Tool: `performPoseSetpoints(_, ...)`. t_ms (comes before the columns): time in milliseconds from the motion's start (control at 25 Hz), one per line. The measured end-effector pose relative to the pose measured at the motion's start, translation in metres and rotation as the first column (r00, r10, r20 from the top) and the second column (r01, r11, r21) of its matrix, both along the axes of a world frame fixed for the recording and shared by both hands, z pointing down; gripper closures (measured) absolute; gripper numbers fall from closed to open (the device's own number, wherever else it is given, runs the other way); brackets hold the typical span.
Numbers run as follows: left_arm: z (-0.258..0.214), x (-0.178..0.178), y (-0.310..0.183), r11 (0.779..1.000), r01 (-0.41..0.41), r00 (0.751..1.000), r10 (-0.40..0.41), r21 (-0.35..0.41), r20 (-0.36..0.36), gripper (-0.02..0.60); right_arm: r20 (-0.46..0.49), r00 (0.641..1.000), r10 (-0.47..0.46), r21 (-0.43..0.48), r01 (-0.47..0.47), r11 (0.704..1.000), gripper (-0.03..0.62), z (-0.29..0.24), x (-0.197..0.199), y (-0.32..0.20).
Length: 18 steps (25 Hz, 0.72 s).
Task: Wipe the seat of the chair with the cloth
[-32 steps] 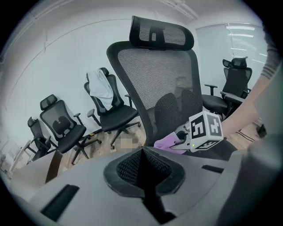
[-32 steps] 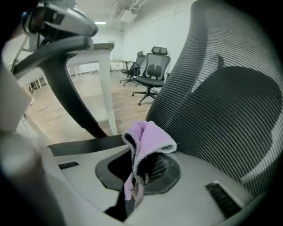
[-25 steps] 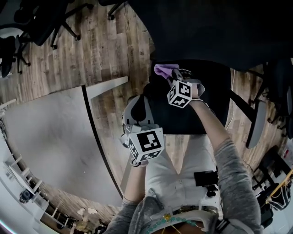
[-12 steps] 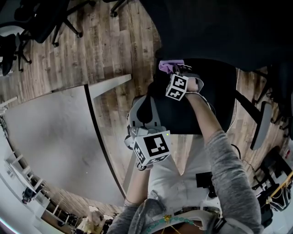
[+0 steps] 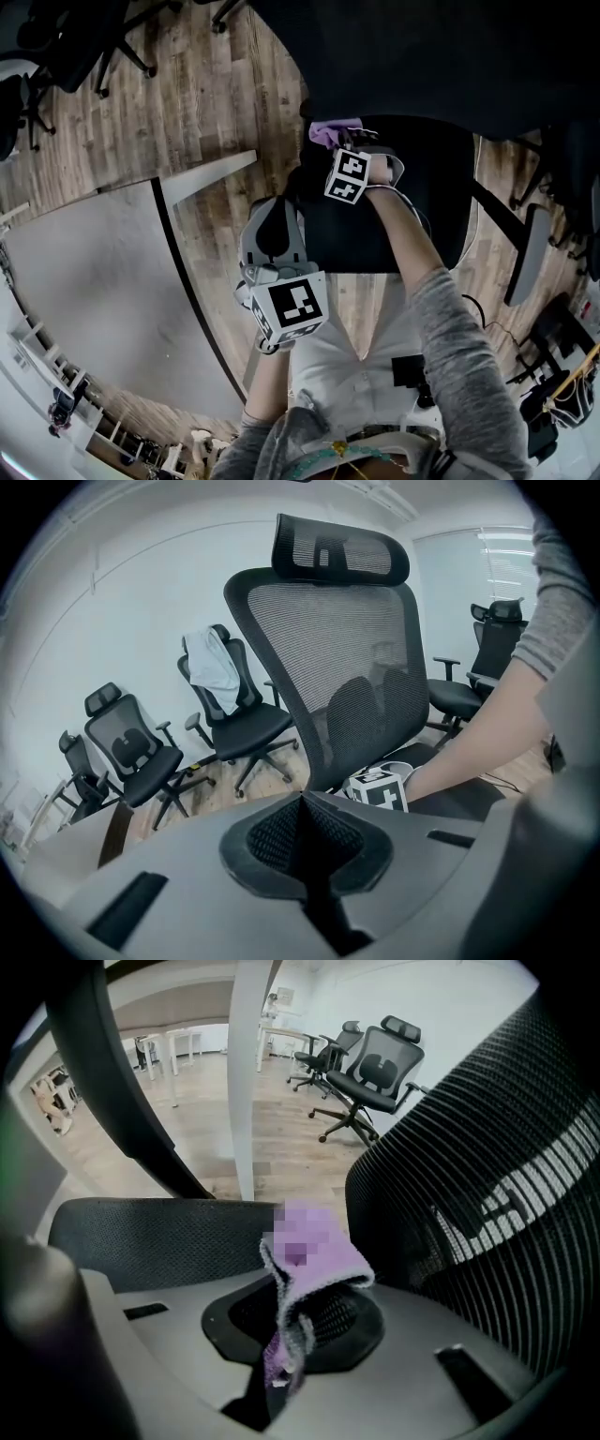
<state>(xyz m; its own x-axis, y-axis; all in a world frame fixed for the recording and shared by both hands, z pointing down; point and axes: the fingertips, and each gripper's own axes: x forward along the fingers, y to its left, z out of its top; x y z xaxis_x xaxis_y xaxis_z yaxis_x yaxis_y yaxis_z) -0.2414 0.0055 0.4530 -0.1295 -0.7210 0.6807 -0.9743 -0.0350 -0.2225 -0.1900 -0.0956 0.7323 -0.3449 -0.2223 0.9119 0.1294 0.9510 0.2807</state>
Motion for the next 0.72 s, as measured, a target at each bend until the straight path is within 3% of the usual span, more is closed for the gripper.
performPoseSetpoints(720, -0.003, 0.0, -0.002, 1.0, -0.005, 1.0, 0.005, 0.001, 0.014, 0.578, -0.093, 0.995, 0.04, 0.018, -0.038, 0.999, 0.546, 0.012, 0.056, -0.025)
